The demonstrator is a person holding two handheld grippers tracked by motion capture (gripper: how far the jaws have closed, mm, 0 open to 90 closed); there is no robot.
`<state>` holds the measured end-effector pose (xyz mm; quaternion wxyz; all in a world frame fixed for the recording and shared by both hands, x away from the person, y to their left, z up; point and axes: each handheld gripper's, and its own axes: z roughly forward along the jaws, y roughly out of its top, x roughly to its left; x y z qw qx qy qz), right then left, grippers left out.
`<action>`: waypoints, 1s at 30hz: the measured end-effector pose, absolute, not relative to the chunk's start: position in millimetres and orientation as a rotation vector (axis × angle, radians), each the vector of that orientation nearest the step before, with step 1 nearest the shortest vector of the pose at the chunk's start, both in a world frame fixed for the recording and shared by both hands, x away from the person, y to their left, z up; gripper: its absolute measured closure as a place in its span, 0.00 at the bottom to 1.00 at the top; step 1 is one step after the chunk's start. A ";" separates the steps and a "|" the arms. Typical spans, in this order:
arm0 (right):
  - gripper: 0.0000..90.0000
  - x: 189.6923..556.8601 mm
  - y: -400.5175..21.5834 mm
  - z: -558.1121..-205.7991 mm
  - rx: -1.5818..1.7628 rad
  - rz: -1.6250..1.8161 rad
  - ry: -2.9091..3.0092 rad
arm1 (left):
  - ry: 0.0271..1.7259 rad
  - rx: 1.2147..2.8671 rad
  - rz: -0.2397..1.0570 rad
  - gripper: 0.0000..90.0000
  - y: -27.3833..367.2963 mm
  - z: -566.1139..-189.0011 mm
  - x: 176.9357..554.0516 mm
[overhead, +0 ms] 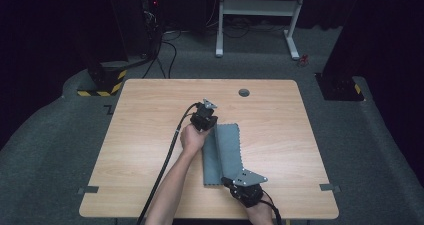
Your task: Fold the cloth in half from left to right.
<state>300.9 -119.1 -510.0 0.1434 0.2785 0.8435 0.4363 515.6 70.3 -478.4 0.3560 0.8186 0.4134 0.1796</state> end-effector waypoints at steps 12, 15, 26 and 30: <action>1.00 302.8 -136.9 -515.1 0.842 1.247 2.436 | 1.046 2.168 0.482 1.00 50.9 -485.3 517.9; 1.00 303.3 -142.8 -517.2 0.874 1.240 2.429 | 1.042 2.176 0.480 1.00 45.4 -488.4 519.4; 1.00 304.6 -152.5 -516.2 0.897 1.198 2.412 | 1.040 2.182 0.496 1.00 27.7 -491.1 524.1; 1.00 304.5 -154.2 -516.6 0.904 1.176 2.418 | 1.028 2.187 0.499 1.00 20.1 -492.5 525.6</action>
